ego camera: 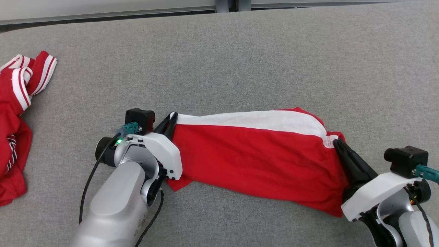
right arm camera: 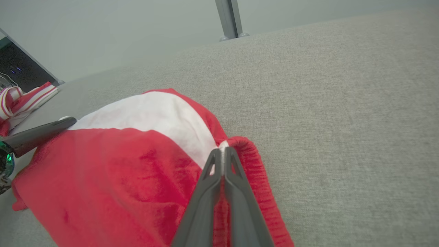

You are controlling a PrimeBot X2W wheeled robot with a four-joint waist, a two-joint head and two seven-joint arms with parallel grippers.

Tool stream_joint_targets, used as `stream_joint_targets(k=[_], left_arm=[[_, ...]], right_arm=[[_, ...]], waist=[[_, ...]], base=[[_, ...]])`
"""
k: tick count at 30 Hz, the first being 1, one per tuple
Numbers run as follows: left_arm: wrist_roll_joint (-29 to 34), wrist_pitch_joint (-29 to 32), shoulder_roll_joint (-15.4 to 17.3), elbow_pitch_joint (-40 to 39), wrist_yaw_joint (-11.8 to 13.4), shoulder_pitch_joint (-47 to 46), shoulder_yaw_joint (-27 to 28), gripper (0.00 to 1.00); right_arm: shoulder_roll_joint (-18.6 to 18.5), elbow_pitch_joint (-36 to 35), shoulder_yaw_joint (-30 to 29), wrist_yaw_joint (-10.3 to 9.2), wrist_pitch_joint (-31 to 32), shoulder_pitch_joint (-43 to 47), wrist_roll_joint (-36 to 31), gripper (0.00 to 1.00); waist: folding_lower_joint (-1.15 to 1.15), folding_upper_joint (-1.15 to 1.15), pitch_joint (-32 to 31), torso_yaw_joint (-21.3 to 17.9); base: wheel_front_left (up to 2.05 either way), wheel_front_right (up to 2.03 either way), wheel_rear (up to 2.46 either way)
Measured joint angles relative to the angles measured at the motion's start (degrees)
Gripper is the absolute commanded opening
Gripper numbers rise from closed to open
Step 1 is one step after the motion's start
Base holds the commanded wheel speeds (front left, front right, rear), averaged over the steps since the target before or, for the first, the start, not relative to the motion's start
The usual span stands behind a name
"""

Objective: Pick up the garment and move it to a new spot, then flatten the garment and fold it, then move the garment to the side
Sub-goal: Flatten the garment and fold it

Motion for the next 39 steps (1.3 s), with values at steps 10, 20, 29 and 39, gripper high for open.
stream_joint_targets(k=[10, 20, 29, 39], left_arm=[[0.0, -5.2, 1.6, -4.9, 0.1, 0.2, 0.4, 0.00], [1.8, -9.3, 5.0, -22.6, 2.8, 1.1, 1.6, 0.00], [3.8, -8.3, 9.4, -44.8, 6.1, 1.6, 3.6, 0.00], [4.4, -3.4, 12.0, -56.2, 8.4, 4.0, 4.4, 0.00]], right_arm=[[-1.9, -3.8, -1.3, 0.00, -5.7, -0.9, 0.3, 0.00], [-4.8, -11.6, -4.8, 0.00, -12.6, -5.0, -4.5, 0.00], [-7.2, -18.4, -9.1, 0.01, -13.8, -8.3, -6.9, 0.00], [-6.6, -21.9, -11.0, 0.01, -12.5, -8.9, -7.2, 0.00]], waist=[[0.00, 0.00, -1.1, 0.1], [0.00, 0.00, -4.3, 0.6], [0.00, 0.00, -7.9, 1.3], [0.00, 0.00, -9.2, 1.0]], base=[[0.00, 0.00, 0.00], [0.00, 0.00, 0.00], [0.00, 0.00, 0.00], [0.00, 0.00, 0.00]])
